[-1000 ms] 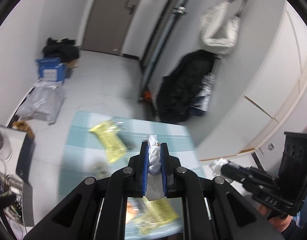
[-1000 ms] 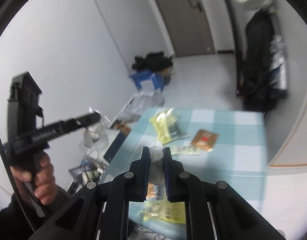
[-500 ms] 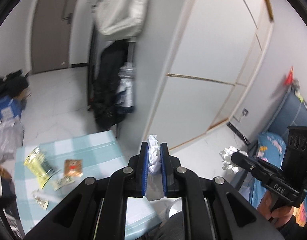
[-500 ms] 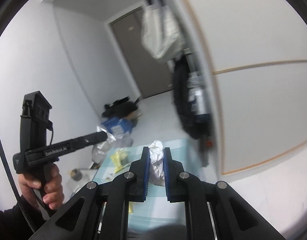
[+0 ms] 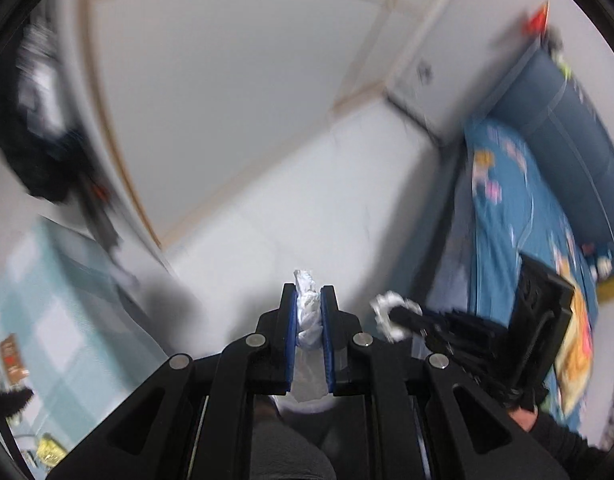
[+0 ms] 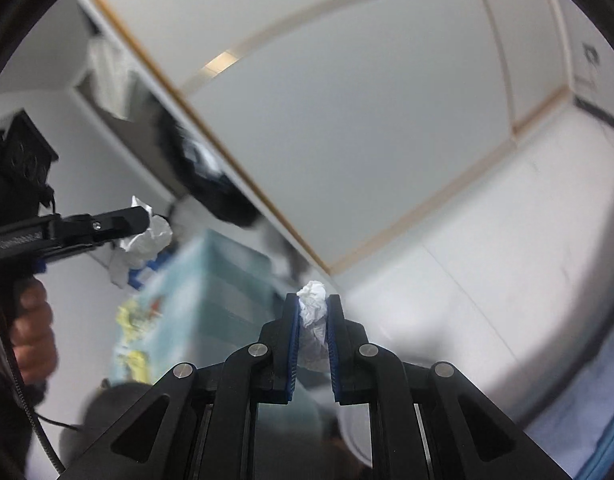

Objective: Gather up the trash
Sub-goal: 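Open the left gripper over the metal bin to drop the tissue, then bring both tools back over the table toward the remaining trash, then grasp the white foam piece with the right gripper and lift it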

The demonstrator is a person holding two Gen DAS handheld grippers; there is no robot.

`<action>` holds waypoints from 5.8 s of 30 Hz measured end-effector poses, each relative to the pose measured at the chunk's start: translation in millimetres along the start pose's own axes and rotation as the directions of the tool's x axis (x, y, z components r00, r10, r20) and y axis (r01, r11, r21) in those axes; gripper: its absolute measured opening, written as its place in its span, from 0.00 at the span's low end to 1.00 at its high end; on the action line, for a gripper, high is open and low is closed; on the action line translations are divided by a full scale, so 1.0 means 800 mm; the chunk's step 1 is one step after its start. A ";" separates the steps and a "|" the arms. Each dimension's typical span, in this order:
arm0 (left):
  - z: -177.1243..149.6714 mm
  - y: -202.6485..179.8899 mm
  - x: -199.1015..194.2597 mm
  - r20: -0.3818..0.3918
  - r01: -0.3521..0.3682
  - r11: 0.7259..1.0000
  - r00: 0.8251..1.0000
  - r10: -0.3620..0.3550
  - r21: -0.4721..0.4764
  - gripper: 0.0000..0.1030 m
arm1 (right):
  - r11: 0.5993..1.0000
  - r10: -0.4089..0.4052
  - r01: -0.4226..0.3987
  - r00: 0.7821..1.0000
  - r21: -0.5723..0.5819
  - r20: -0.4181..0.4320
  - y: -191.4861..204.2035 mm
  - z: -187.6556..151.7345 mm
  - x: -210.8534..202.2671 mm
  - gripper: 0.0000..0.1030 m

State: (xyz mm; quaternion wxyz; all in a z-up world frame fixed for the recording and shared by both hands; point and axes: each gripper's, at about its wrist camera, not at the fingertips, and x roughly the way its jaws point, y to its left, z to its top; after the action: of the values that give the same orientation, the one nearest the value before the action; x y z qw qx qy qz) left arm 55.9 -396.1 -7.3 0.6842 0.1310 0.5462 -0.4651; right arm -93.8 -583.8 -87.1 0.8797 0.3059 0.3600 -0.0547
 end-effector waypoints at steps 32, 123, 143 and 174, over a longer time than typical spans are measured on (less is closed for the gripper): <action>-0.050 0.020 0.342 -0.700 0.087 0.996 0.712 -0.063 -0.001 0.15 | 0.955 -0.094 0.211 0.884 0.210 -0.459 -0.134 -0.137 0.174 0.21; -0.471 0.396 -0.329 0.245 -0.076 0.369 0.622 0.744 -0.926 0.98 | 0.460 0.180 -0.451 0.891 -0.765 -0.417 0.579 -0.291 0.219 0.99; -0.483 0.403 -0.334 0.259 -0.041 0.366 0.634 0.728 -0.930 0.98 | 0.312 0.019 -0.441 0.888 -0.841 -0.459 0.603 -0.364 0.284 0.39; -0.371 0.382 -0.213 0.141 -0.239 0.557 0.821 0.554 -0.795 0.98 | 0.620 0.145 -0.265 0.964 -0.738 -0.224 0.479 -0.153 0.206 0.38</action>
State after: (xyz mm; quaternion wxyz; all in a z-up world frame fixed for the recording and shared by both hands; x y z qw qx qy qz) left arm 113.4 54.7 -69.0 0.8548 -0.1313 0.5001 -0.0439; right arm 75.2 -183.1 -73.5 0.8985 -0.0504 0.3737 0.2247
